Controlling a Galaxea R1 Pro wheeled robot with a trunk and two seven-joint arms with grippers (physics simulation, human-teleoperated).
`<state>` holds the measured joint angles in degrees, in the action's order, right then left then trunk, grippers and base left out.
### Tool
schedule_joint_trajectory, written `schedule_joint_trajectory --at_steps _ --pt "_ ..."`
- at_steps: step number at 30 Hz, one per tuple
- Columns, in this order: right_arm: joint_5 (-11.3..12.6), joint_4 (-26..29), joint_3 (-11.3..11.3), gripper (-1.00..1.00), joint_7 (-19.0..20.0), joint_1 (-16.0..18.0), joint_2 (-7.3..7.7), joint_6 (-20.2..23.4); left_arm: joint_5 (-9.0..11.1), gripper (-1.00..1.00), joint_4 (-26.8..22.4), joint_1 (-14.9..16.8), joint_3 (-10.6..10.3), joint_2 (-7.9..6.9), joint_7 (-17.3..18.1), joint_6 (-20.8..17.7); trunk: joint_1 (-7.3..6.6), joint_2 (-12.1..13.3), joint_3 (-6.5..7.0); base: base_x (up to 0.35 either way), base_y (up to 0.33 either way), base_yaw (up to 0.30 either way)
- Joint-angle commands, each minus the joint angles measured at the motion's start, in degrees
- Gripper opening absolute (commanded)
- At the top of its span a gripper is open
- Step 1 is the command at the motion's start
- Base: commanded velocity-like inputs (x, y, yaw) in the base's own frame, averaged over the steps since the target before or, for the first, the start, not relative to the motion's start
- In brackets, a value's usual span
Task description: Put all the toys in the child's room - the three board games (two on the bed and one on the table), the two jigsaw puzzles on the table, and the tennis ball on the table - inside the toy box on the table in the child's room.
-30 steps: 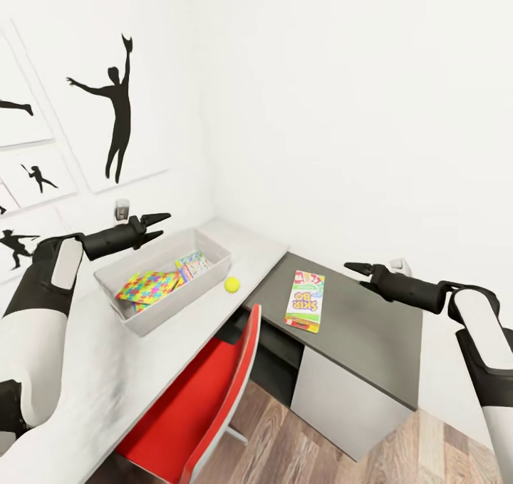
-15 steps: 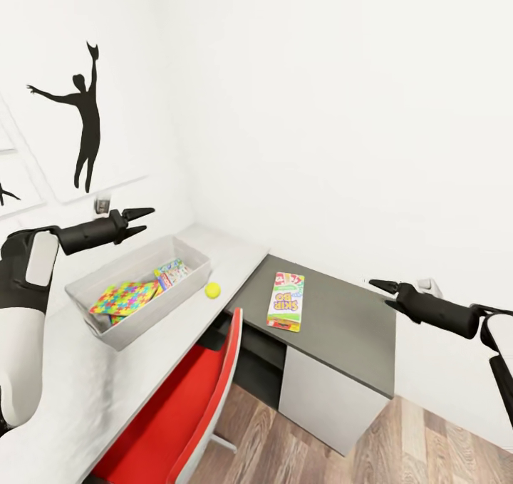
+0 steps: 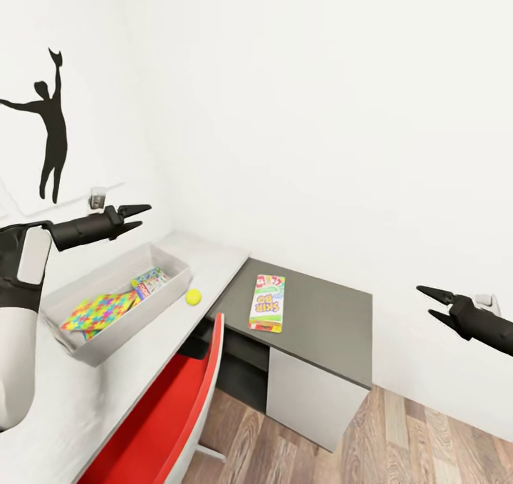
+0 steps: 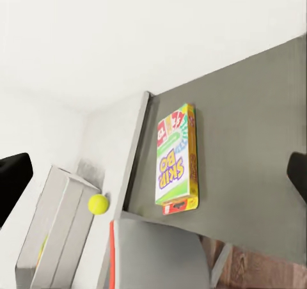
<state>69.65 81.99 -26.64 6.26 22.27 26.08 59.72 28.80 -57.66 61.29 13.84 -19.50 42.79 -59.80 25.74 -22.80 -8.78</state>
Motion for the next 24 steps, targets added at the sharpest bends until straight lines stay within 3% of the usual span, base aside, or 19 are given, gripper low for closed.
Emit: schedule_joint_trajectory --at_steps 1,5,11,17,24 --pt "-0.7 -0.1 -0.6 1.00 0.7 -0.5 0.00 0.3 -0.3 1.00 -0.2 0.1 -0.9 -0.01 0.4 -0.2 0.04 -0.1 -0.05 0.000 0.000 -0.200" --pt "-0.8 -0.5 -1.4 1.00 0.9 -3.0 0.02 0.3 -0.3 1.00 -0.9 0.1 -3.0 0.04 0.4 -0.2 0.04 -0.1 0.25 0.000 0.000 -0.200" --pt "-2.2 -2.3 -2.1 1.00 0.7 -6.5 -0.07 0.3 -0.3 1.00 -1.1 0.0 -3.5 0.15 0.4 -0.2 0.04 -0.1 0.70 0.000 0.000 -0.201" --pt "-4.6 -9.2 -6.1 1.00 0.9 -9.7 -0.90 0.3 -0.3 1.00 -1.4 -0.1 -3.6 0.16 0.5 -0.2 0.04 -0.1 1.15 0.000 0.000 -0.201" --pt "-5.0 -17.3 -7.2 1.00 1.0 -10.7 -1.80 -4.3 -0.2 1.00 -3.7 -0.3 -3.6 0.17 0.5 -0.2 0.04 -0.1 1.54 0.000 0.000 -0.231"
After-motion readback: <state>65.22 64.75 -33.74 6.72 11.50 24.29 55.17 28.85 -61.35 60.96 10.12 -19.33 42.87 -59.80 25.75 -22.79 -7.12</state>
